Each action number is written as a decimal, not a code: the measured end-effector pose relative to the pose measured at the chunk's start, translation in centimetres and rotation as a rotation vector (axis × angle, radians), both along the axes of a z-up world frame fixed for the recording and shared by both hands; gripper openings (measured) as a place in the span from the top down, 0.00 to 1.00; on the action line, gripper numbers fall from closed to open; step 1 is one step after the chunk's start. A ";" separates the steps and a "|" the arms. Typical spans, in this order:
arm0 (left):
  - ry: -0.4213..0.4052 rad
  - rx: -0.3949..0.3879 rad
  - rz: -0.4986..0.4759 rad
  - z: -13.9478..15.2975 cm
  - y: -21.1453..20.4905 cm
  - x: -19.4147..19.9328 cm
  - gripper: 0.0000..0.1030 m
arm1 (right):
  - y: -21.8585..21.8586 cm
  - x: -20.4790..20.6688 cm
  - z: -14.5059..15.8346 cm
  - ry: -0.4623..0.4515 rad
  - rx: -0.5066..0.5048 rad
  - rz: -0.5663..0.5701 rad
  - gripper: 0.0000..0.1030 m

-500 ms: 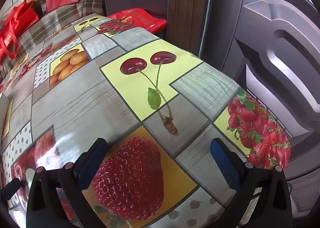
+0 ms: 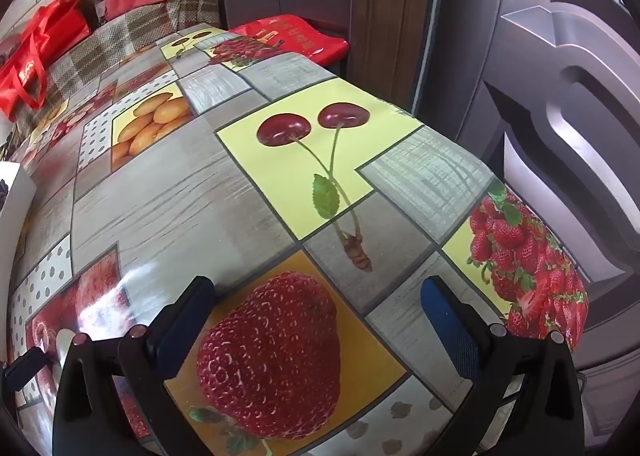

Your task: Organize soft objects

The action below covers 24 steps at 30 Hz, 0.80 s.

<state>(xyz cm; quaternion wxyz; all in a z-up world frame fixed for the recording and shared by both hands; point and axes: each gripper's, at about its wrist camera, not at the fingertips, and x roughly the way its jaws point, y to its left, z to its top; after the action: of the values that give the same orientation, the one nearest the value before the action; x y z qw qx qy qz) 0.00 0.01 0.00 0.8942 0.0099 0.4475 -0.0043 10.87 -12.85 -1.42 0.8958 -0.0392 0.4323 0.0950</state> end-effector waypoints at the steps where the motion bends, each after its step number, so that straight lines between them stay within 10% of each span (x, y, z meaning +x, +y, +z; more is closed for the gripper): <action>1: 0.000 0.002 0.000 0.0 0.0 0.0 0.01 | 0.0 0.0 0.0 0.001 0.001 0.001 0.00; 24: 0.000 0.001 0.000 -0.1 0.0 -0.1 0.01 | -0.1 0.1 0.0 0.003 0.003 0.005 0.00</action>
<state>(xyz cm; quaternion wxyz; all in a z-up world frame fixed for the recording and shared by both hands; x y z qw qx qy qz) -0.09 -0.03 -0.10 0.8943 0.0103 0.4474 -0.0041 11.02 -12.98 -1.46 0.8950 -0.0388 0.4335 0.0979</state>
